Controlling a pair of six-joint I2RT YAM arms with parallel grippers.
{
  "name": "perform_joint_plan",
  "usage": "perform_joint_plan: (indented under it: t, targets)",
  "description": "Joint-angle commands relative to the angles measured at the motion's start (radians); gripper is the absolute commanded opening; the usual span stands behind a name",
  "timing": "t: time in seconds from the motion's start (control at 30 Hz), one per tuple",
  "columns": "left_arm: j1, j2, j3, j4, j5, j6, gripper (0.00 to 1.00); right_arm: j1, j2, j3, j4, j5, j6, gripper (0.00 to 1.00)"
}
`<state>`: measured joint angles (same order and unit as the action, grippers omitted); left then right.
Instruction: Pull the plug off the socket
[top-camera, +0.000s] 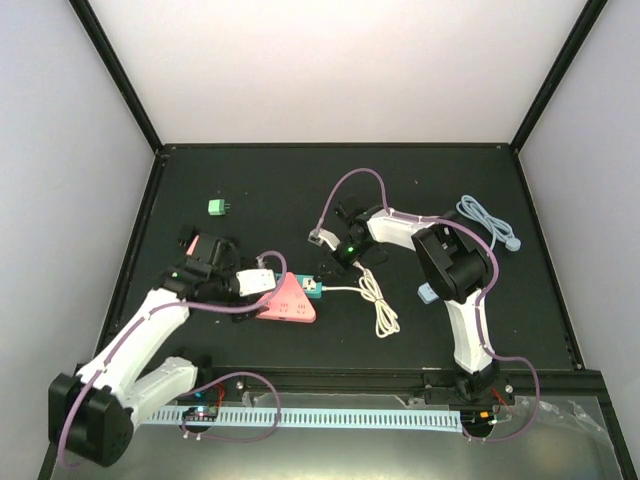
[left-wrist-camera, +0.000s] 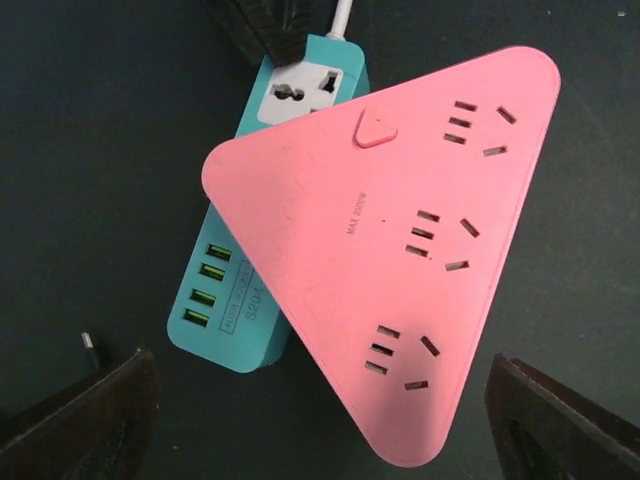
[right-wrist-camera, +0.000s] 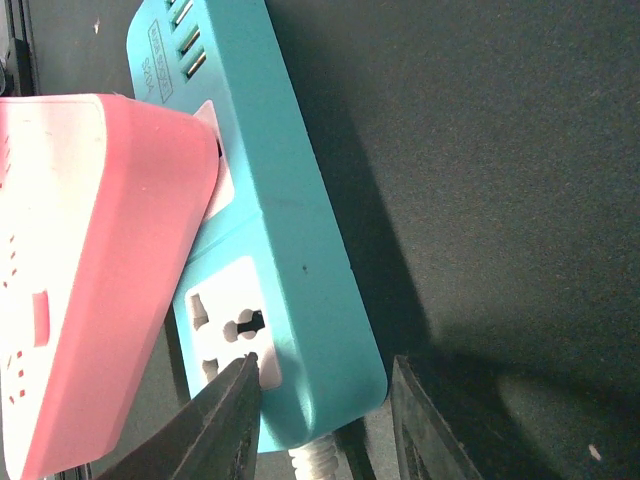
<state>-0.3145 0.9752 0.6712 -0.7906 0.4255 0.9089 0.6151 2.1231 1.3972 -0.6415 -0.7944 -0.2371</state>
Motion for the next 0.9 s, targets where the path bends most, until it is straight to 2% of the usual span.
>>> perform_joint_plan:
  t: [0.0,0.07,0.17,0.27,0.63,0.77,0.87]
  targets:
    - [-0.047,-0.176,-0.083,0.083,-0.054,0.08,0.95,0.0,0.019,-0.012,0.006,0.102,-0.021,0.39]
    - [-0.086,-0.257,-0.097,-0.004,-0.124,0.141,0.98,-0.001,0.009,-0.021,0.005,0.094,-0.024,0.39]
    - [-0.123,-0.366,-0.108,-0.071,-0.246,0.241,0.99,0.0,0.002,-0.036,0.016,0.087,-0.021,0.39]
    - [-0.165,-0.421,-0.126,-0.026,-0.312,0.264,0.99,-0.001,0.018,-0.026,0.015,0.079,-0.02,0.39]
    - [-0.621,-0.304,-0.222,0.166,-0.571,0.074,0.99,0.0,0.027,-0.031,0.017,0.069,-0.023,0.38]
    - [-0.66,-0.258,-0.251,0.26,-0.604,0.053,0.98,0.0,0.033,-0.022,0.014,0.068,-0.021,0.38]
    - [-0.661,-0.232,-0.259,0.317,-0.628,0.054,0.93,-0.001,0.028,-0.024,0.014,0.069,-0.024,0.38]
